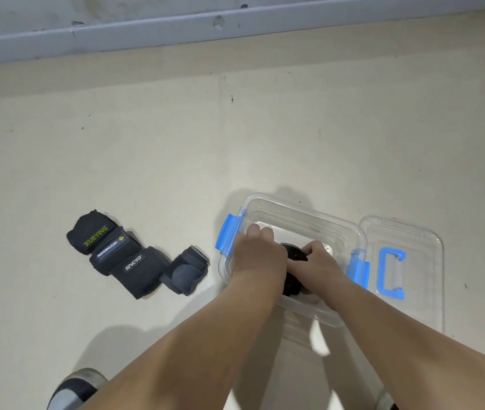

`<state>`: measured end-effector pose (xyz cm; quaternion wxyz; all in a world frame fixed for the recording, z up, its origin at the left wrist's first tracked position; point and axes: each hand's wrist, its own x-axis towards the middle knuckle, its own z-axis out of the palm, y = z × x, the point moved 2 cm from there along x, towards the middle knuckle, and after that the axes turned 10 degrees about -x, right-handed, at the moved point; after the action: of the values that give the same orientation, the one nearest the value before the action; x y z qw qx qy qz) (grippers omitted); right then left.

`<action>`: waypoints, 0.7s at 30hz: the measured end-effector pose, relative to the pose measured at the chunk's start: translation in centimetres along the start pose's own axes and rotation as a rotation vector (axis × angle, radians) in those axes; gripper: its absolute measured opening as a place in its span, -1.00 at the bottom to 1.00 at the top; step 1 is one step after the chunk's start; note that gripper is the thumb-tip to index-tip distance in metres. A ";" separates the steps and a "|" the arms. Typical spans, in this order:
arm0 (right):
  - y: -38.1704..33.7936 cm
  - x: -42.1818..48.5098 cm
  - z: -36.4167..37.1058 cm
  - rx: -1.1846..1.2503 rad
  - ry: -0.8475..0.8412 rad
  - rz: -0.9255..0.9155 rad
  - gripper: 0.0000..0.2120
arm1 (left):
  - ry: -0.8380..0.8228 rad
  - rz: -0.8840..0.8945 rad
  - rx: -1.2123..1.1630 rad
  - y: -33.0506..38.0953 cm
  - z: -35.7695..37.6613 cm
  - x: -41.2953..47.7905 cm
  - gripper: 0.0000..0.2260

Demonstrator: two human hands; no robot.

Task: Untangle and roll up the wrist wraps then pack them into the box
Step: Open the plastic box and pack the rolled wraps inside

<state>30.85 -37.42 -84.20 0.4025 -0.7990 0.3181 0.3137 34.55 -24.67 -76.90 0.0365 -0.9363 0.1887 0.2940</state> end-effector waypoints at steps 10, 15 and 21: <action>-5.8 -3.6 0.3 -0.491 0.442 -0.259 -0.61 | 0.374 0.113 -0.697 -6.7 1.9 -5.1 -0.78; -15.1 -8.1 4.6 -0.511 0.528 -0.725 -0.81 | 0.468 -0.376 -1.014 -15.6 2.5 -6.3 -0.72; -16.0 -9.4 17.5 -0.862 0.158 -0.889 -0.58 | 0.201 -0.367 -0.573 -21.7 8.3 -8.0 -0.45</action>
<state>33.06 -12.72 -78.37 0.1112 -0.9664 -0.1710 0.1562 32.19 -0.38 -80.16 -0.1940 -0.9512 -0.0699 0.2297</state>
